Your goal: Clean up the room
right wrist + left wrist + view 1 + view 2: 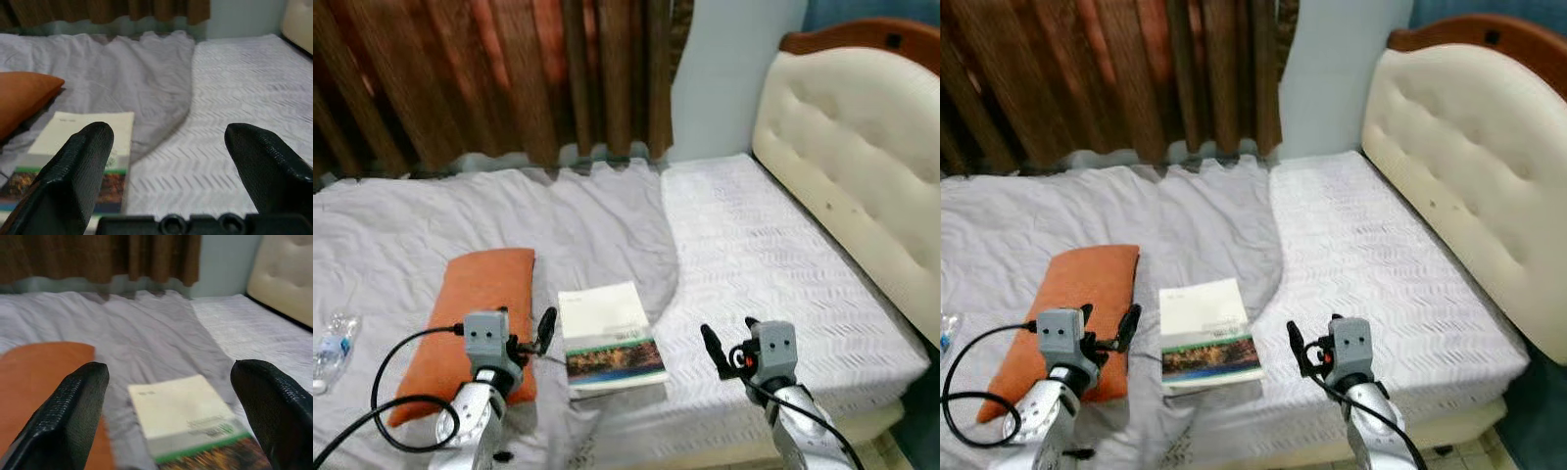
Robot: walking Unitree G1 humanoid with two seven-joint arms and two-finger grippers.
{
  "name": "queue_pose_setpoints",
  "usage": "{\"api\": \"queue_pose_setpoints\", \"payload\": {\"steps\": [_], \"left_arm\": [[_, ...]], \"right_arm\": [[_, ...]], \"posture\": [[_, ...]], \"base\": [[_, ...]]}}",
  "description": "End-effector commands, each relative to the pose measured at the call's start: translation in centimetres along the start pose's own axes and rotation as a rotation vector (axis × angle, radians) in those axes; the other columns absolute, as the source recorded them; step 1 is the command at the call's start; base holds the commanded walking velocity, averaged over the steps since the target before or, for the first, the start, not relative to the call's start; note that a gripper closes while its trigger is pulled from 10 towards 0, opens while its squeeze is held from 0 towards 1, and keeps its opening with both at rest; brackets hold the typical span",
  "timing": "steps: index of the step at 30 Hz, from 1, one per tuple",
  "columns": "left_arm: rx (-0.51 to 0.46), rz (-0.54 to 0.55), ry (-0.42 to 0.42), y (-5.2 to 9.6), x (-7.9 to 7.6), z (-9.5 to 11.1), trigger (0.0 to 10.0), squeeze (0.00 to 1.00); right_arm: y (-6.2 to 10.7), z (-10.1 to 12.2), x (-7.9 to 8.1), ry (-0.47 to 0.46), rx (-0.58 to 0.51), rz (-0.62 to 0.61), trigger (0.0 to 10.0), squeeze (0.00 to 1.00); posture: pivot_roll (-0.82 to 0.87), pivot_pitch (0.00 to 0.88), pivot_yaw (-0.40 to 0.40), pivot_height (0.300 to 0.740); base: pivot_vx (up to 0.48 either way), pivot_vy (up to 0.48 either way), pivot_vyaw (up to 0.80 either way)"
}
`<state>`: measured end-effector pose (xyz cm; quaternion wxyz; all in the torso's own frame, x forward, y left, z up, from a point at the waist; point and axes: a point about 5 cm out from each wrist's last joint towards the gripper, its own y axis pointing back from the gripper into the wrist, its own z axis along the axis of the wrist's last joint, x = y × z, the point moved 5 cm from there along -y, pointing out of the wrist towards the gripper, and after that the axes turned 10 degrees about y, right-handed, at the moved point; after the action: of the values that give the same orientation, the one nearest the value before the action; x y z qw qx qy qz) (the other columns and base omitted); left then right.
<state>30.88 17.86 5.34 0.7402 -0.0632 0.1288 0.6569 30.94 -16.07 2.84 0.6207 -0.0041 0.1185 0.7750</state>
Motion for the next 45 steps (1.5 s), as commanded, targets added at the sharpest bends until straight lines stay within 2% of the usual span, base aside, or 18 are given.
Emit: {"api": "queue_pose_setpoints", "payload": {"steps": [1, 8, 13, 14, 18, 19, 20, 21, 24, 26, 27, 28, 31, 32, 35, 40, 42, 45], "left_arm": [[0.008, 0.001, -0.030, -0.2, 0.4, 0.3, 10.0, 0.00], [0.034, -0.015, -0.057, -0.2, 0.2, -0.1, 10.0, 0.00], [0.047, -0.074, -0.139, -0.5, -0.8, 0.3, 10.0, 0.00], [0.056, -0.145, -0.160, -0.4, -1.9, 0.7, 10.0, 0.00], [0.078, -0.333, -0.149, 0.8, -4.8, 1.8, 10.0, 0.00], [0.078, -0.333, -0.149, 0.8, -4.8, 1.8, 10.0, 0.00], [0.103, -0.386, -0.141, 1.1, -5.5, 1.7, 10.0, 0.00], [0.175, -0.492, -0.117, 2.3, -6.6, 1.3, 10.0, 0.00], [0.228, -0.547, -0.090, 3.9, -6.8, 1.4, 10.0, 0.00], [0.249, -0.554, -0.071, 4.5, -6.7, 1.4, 10.0, 0.00], [0.251, -0.534, -0.064, 5.3, -6.2, 2.0, 10.0, 0.00], [0.251, -0.534, -0.064, 5.3, -6.2, 2.0, 10.0, 0.00], [0.262, -0.497, -0.056, 6.7, -5.6, 2.6, 10.0, 0.00], [0.262, -0.497, -0.056, 6.7, -5.6, 2.6, 10.0, 0.00], [0.311, -0.489, -0.028, 8.5, -5.6, 2.3, 10.0, 0.00], [0.391, -0.546, 0.010, 10.9, -6.9, 1.0, 10.0, 0.00], [0.406, -0.550, -0.006, 11.3, -7.2, 0.5, 10.0, 0.00], [0.412, -0.551, 0.017, 11.5, -7.6, 0.3, 10.0, 0.00]], "right_arm": [[-0.5, 0.4, 0.7, -0.014, -0.007, 0.009, 10.0, 0.00], [-0.5, 0.3, 0.7, -0.014, -0.003, 0.002, 10.0, 0.00], [-1.5, -1.8, -1.2, -0.054, 0.110, -0.075, 10.0, 0.00], [-2.0, -2.3, -2.4, -0.035, 0.152, -0.131, 10.0, 0.00], [-2.2, -2.5, -3.4, -0.034, 0.173, -0.198, 10.0, 0.00], [-2.2, -2.5, -3.4, -0.034, 0.173, -0.198, 10.0, 0.00], [-2.3, -2.7, -3.7, -0.033, 0.187, -0.212, 10.0, 0.00], [-2.6, -3.2, -4.1, -0.019, 0.224, -0.231, 10.0, 0.00], [-2.8, -3.3, -5.3, -0.020, 0.248, -0.288, 10.0, 0.00], [-2.9, -3.2, -6.2, -0.027, 0.256, -0.334, 10.0, 0.00], [-3.0, -2.4, -7.8, 0.007, 0.241, -0.396, 10.0, 0.00], [-3.0, -2.4, -7.8, 0.007, 0.241, -0.396, 10.0, 0.00], [-3.2, -0.8, -9.6, 0.060, 0.200, -0.452, 10.0, 0.00], [-3.2, -0.8, -9.6, 0.060, 0.200, -0.452, 10.0, 0.00], [-3.6, -0.4, -9.8, 0.031, 0.189, -0.457, 10.0, 0.00], [-4.4, -1.2, -7.6, -0.178, 0.201, -0.364, 10.0, 0.00], [-4.8, -1.4, -6.4, -0.272, 0.206, -0.317, 10.0, 0.00], [-5.3, -1.0, -5.5, -0.372, 0.172, -0.277, 10.0, 0.00]], "posture": [[-0.07, 0.000, 0.037, 0.740], [-0.07, 0.000, 0.044, 0.740], [-0.04, 0.026, 0.076, 0.740], [-0.01, 0.095, 0.088, 0.740], [0.06, 0.218, 0.135, 0.740], [0.06, 0.218, 0.135, 0.740], [0.09, 0.257, 0.144, 0.740], [0.14, 0.353, 0.179, 0.740], [0.17, 0.444, 0.205, 0.740], [0.17, 0.456, 0.211, 0.740], [0.21, 0.513, 0.233, 0.740], [0.21, 0.513, 0.233, 0.740], [0.21, 0.526, 0.234, 0.740], [0.21, 0.526, 0.234, 0.740], [0.22, 0.533, 0.232, 0.740], [0.23, 0.535, 0.223, 0.740], [0.23, 0.535, 0.221, 0.740], [0.22, 0.532, 0.210, 0.740]], "base": [[0.480, 0.000, 0.00], [0.480, 0.000, 0.00], [0.096, 0.000, 0.00], [0.000, 0.000, 0.00], [0.000, 0.000, 0.00], [0.000, 0.000, 0.00], [0.000, 0.000, 0.00], [0.000, 0.000, 0.00], [0.000, 0.000, 0.00], [0.000, 0.000, 0.00], [0.000, 0.000, 0.00], [0.000, 0.000, 0.00], [0.000, 0.000, 0.00], [0.000, 0.000, 0.00], [0.000, 0.000, 0.00], [0.000, 0.000, 0.00], [0.000, 0.000, 0.00], [0.000, 0.000, 0.00]]}}
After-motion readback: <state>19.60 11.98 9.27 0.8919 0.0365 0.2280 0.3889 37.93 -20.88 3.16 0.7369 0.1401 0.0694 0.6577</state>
